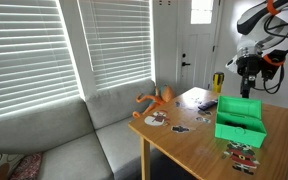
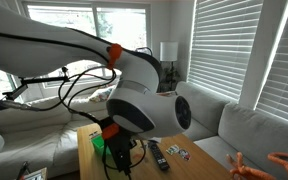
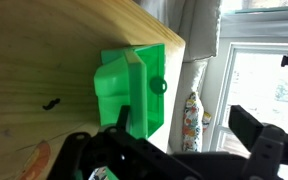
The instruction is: Put the blue toy car in the green lunchbox and then close the lid of the lunchbox
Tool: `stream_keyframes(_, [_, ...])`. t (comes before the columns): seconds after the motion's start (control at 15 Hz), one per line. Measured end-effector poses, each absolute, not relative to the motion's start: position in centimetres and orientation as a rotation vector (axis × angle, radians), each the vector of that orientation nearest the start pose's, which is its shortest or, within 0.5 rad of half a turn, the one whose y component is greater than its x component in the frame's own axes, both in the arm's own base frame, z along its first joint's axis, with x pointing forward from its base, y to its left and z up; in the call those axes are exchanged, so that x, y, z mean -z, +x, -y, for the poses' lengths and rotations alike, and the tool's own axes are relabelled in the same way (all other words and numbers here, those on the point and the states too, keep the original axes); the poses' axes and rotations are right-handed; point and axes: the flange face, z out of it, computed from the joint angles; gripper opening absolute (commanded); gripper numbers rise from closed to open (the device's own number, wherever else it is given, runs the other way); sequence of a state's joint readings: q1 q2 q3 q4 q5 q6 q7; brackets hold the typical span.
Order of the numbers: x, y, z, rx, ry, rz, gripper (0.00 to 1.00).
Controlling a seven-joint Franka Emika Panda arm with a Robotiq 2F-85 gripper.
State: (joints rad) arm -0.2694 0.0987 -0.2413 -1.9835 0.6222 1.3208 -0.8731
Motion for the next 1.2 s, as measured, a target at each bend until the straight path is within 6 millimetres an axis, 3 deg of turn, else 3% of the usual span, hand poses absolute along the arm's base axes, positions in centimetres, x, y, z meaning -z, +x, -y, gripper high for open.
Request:
stream_keyframes(0.87, [-44.3, 47.7, 12.3, -0.272, -2.388, 0.345, 1.0])
stream_keyframes(1.2, [-44.3, 47.6, 9.8, -0.304, -2.425, 0.376, 1.0])
